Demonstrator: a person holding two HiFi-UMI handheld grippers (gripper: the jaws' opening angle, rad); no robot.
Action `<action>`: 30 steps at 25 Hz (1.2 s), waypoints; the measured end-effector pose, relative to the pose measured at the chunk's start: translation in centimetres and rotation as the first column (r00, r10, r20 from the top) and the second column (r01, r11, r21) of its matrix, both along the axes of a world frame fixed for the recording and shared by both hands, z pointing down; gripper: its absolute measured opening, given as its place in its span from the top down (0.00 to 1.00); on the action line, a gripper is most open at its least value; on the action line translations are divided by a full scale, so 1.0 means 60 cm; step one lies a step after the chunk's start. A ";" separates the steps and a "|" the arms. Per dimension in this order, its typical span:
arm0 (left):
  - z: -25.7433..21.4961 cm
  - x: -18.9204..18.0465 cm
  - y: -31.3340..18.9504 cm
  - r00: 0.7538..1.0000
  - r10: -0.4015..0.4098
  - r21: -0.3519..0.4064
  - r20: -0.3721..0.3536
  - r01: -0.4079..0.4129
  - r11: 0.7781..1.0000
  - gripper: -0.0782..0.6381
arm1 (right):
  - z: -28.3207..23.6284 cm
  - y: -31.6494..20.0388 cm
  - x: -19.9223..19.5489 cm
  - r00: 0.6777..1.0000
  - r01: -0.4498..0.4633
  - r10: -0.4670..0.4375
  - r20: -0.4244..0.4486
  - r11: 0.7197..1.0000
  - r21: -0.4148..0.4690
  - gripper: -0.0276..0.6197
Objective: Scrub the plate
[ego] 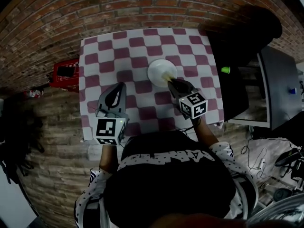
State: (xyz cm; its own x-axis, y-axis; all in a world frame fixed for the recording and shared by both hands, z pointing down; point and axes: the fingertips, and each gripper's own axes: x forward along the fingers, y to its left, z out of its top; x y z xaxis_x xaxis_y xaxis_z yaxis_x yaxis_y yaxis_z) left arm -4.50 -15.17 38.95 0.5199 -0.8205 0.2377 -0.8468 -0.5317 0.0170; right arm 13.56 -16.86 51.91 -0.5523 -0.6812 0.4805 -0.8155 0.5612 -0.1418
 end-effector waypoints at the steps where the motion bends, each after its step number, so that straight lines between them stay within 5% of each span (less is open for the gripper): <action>1: 0.000 0.003 0.000 1.000 -0.003 0.000 0.000 0.003 1.000 0.87 | -0.011 -0.001 0.004 1.000 -0.006 0.006 0.013 1.000 0.012 0.88; 18: -0.014 0.103 0.009 0.999 0.041 -0.002 0.005 -0.041 0.999 0.87 | -0.134 0.006 0.075 0.986 -0.058 0.036 0.166 0.990 0.128 0.88; 30: -0.030 0.117 0.002 0.999 0.033 0.023 0.004 -0.033 0.999 0.87 | -0.209 0.001 0.080 0.977 -0.050 0.000 0.211 0.972 0.231 0.88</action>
State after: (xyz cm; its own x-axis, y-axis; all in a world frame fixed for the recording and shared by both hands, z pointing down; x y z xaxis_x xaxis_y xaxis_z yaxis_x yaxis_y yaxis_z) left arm 2.50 -15.06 37.17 0.5460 -0.8081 0.2210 -0.8288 -0.5595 0.0018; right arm 18.37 -16.82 39.38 -0.6047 -0.7754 0.1819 -0.7958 0.5791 -0.1770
